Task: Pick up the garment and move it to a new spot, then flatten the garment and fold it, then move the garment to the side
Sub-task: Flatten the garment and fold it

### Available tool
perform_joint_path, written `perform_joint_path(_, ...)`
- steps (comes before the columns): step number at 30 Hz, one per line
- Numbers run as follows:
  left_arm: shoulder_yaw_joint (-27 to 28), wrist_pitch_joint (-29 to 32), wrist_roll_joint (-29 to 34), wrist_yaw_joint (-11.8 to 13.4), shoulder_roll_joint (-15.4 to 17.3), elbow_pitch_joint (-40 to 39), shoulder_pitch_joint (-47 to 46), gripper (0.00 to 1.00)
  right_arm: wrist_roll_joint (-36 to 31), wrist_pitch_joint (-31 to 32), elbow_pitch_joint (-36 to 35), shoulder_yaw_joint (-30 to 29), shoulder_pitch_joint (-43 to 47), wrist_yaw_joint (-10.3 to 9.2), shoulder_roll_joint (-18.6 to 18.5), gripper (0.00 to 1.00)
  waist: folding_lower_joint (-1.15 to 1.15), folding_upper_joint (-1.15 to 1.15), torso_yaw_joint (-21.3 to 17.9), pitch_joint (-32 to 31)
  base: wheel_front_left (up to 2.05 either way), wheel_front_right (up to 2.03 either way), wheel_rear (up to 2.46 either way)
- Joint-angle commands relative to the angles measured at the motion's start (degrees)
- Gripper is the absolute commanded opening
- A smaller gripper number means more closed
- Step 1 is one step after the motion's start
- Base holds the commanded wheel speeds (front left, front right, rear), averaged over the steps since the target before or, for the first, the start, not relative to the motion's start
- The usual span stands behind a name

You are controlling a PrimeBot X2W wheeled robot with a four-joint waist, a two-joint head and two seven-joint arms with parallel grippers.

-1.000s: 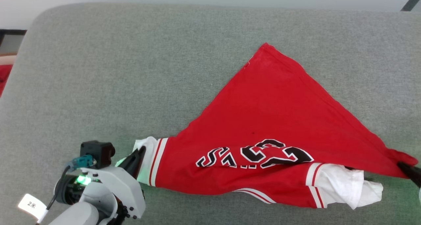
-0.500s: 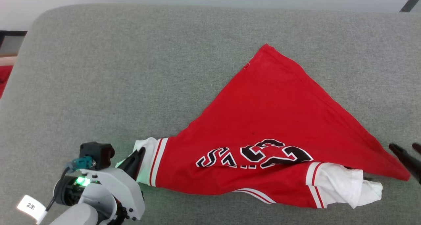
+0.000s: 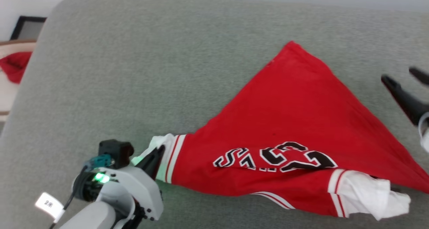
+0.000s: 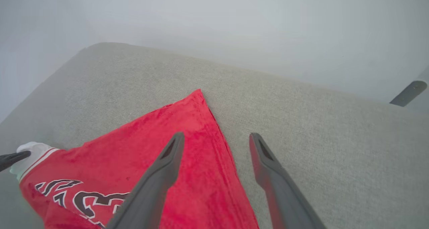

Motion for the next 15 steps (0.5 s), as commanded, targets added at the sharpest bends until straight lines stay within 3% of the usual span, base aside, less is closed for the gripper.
perform_joint_path(1, -0.38, -0.20, 0.73, -0.52, -0.74, 0.45, -1.04, 0.00, -0.26, -1.81, 1.86, 2.03, -2.91, 0.02, -0.78, 1.00, 0.00, 0.00, 2.54, 1.31, 0.00, 0.00, 0.00)
perform_joint_path(7, -2.11, -0.43, 1.71, -2.46, -3.82, 2.37, -3.89, 0.00, -0.21, -5.43, 10.82, 9.93, -12.26, 0.02, -3.28, 1.00, 0.00, 0.00, 6.98, 3.32, 0.00, 0.00, 0.00)
perform_joint_path(15, -4.02, -1.32, 2.11, -5.32, -8.10, 6.18, -7.10, 0.00, 0.71, -3.49, 23.92, 18.79, -22.64, 0.02, -6.36, 1.00, 0.00, 0.00, 12.15, 5.93, 0.00, 0.00, 0.00)
